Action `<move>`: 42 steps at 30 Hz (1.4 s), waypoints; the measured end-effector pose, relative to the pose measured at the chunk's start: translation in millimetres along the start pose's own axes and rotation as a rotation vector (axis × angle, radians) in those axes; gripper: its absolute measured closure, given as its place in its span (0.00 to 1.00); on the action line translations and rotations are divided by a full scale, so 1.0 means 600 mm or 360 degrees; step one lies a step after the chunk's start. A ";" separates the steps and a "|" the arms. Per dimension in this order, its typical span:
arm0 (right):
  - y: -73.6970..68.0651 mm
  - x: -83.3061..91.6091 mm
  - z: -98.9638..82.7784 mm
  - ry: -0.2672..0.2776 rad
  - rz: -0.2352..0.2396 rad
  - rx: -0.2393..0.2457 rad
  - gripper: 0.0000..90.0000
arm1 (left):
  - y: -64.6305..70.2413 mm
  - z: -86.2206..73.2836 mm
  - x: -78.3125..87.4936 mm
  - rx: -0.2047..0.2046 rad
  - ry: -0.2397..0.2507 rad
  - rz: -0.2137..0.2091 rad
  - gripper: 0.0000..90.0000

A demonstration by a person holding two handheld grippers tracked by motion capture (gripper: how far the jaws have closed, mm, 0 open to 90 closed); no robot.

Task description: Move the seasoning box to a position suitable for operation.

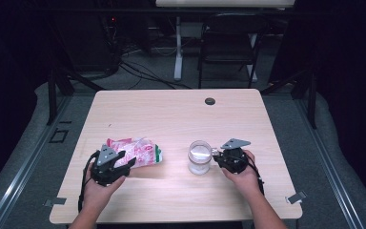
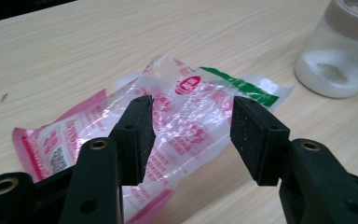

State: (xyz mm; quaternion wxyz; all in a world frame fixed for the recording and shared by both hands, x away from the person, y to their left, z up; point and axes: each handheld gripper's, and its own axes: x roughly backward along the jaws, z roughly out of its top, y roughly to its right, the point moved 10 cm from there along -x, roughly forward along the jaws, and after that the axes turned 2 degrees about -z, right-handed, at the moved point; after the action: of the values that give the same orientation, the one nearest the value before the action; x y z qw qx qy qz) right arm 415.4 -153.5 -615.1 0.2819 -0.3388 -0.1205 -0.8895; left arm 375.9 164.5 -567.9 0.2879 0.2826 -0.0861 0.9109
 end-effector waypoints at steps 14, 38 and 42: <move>-0.017 -0.001 0.002 -0.0006 0.0034 0.0079 0.86 | 0.023 0.001 -0.007 -0.0027 -0.0002 -0.0074 0.55; -0.084 0.003 0.012 0.0065 0.0247 0.0080 0.72 | 0.049 0.011 -0.020 -0.0072 -0.0008 -0.0169 0.56; -0.088 0.020 0.011 0.0092 0.0254 0.0050 0.65 | 0.051 0.021 -0.022 -0.0065 0.0009 -0.0193 0.56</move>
State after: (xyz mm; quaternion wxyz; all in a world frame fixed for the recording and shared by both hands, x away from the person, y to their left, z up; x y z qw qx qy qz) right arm 381.0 -113.0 -603.6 0.3606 -0.3171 -0.0987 -0.8716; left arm 373.5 129.1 -564.7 0.3486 0.2789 -0.0867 0.8906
